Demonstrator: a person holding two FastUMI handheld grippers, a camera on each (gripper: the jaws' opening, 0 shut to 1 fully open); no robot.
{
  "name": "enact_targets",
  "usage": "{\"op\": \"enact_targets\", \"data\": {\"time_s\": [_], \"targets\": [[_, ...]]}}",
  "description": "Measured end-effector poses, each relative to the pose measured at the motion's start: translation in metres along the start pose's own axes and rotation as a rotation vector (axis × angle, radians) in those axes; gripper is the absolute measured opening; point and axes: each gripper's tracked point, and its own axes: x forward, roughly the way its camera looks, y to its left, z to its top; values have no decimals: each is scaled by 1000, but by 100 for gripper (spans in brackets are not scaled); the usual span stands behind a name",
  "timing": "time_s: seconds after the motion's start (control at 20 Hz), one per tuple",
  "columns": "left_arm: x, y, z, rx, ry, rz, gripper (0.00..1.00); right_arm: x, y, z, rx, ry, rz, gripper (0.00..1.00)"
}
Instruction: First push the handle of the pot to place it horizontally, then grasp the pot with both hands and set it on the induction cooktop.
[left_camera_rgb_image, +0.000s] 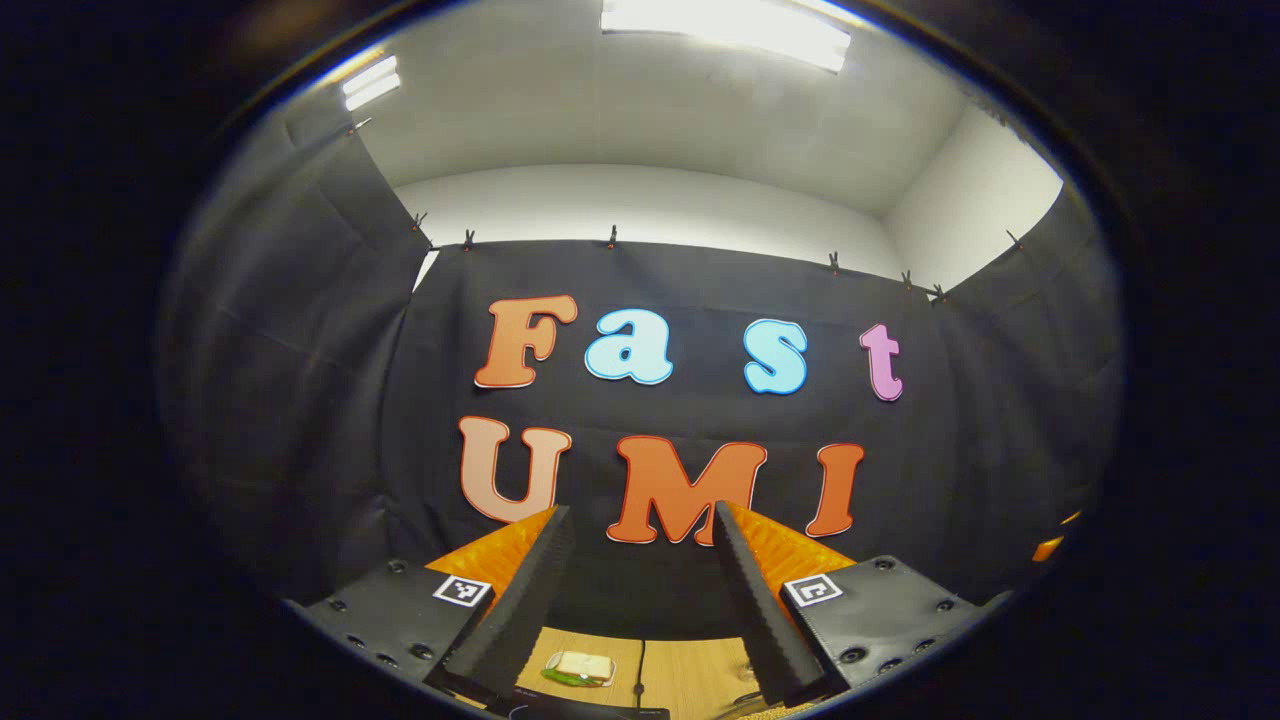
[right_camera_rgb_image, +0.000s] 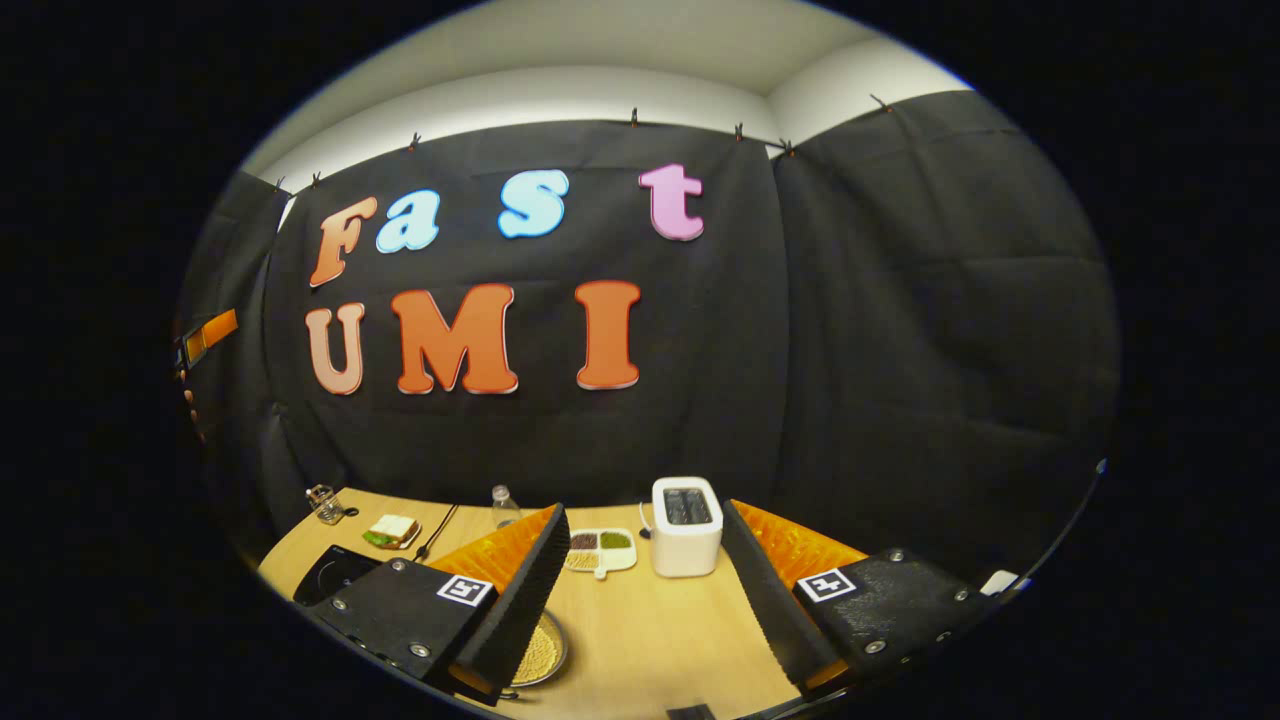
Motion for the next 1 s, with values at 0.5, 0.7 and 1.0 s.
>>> {"op": "enact_targets", "data": {"time_s": [0.5,0.7,1.0], "targets": [[-3,31,-21,7,41,36,93,-13,100,-201,-17,588,239,26],[-3,49,-30,-1,63,54,91,-34,140,-240,-63,710,329,6],[-4,83,-41,-1,85,76,93,-58,194,-281,-135,847,448,0]]}}
